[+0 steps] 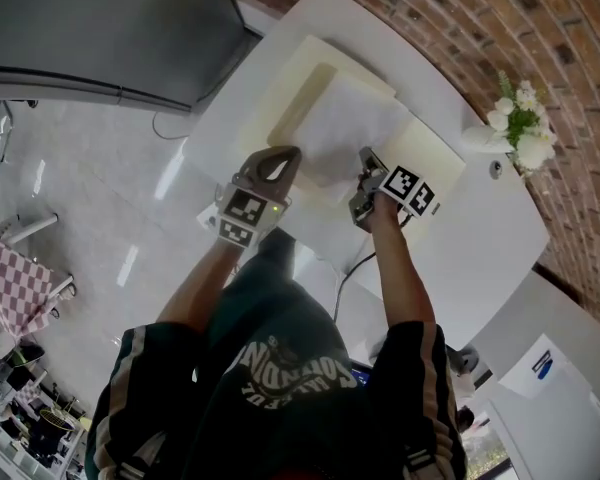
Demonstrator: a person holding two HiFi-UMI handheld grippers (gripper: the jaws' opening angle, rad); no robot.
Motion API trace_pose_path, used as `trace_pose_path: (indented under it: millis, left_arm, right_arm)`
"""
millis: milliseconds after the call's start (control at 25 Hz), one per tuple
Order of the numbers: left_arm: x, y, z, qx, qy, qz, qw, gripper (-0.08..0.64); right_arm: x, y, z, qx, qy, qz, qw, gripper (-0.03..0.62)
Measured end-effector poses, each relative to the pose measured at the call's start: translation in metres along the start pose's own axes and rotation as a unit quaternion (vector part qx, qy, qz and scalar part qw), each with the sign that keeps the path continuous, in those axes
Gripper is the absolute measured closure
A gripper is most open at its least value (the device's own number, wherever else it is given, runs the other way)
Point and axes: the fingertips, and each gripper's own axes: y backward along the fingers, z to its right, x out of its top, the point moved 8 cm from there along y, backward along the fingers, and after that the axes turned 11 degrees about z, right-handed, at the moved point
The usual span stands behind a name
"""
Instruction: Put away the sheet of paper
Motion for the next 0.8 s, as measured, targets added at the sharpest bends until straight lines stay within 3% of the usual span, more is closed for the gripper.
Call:
trace_pose_path:
  millis: [360,800]
  left_arm:
    - [-0.005,-0.002,-0.010,0.013,0.014,0.002,0.9998,0.549]
    - [-0.005,0.004,-0.023,0.023,0.022,0.002,0.9995,0.549]
  right_arm:
    - [-0.005,-0.031,-0.015,0.008,0.014,-0.031,0.999,0.591]
    - [-0.020,-0.060,-0.033,0.016,0.070,-0.074,0.995,0.589]
